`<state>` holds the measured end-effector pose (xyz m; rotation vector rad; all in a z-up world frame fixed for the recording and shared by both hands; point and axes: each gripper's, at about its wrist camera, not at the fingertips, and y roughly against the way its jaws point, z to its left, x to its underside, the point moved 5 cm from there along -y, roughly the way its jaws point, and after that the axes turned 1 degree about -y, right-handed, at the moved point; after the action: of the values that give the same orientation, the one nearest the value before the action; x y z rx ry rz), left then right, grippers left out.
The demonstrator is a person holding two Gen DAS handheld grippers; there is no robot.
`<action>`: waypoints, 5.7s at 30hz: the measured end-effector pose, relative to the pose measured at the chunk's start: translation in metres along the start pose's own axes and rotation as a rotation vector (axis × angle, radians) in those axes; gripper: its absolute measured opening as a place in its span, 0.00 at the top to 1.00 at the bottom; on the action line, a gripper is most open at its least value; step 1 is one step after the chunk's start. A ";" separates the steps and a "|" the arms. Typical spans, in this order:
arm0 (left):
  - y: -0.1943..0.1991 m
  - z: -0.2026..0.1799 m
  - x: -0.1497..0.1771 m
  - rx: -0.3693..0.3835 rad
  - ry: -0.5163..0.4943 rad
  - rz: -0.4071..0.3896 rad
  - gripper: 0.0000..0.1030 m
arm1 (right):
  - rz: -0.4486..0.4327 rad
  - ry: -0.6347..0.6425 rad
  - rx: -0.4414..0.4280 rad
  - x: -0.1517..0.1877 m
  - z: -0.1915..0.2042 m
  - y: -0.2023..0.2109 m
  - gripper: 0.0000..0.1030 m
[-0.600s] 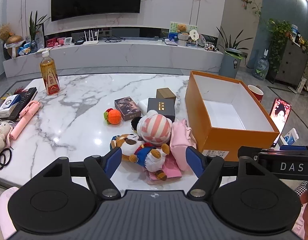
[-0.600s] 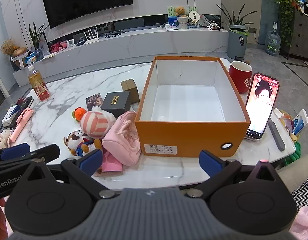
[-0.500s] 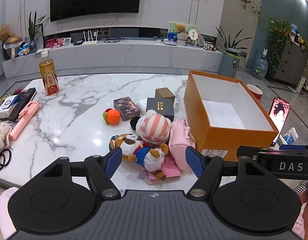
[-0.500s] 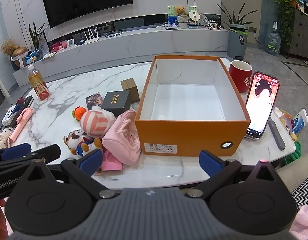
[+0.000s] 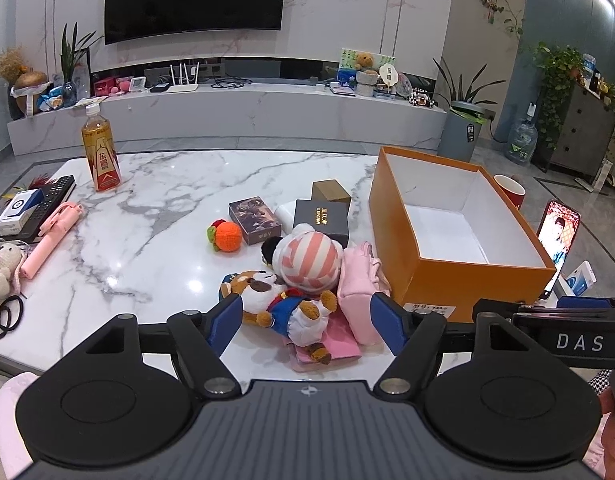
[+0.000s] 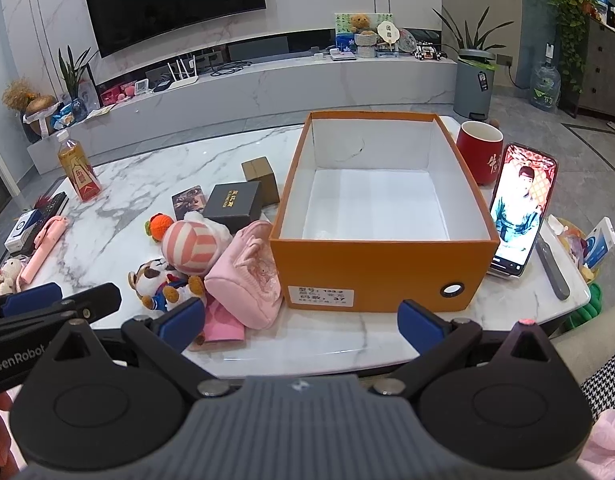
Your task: Organize objects
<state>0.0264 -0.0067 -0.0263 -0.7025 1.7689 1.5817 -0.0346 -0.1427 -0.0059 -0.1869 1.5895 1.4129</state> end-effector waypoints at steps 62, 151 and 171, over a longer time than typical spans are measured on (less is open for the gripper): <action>-0.155 0.076 0.016 0.214 0.442 0.399 0.32 | 0.166 0.096 -0.182 -0.083 0.100 -0.165 0.37; -0.194 -0.205 -0.030 0.283 -0.833 0.475 0.43 | 0.239 -0.399 -0.056 -0.070 -0.140 -0.171 0.45; -0.178 -0.200 -0.029 0.356 -0.911 0.504 0.42 | 0.386 -0.366 -0.107 -0.078 -0.144 -0.167 0.43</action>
<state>0.1569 -0.2284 -0.1067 0.6116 1.4699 1.4569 0.0387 -0.3505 -0.0838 0.3184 1.2878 1.7133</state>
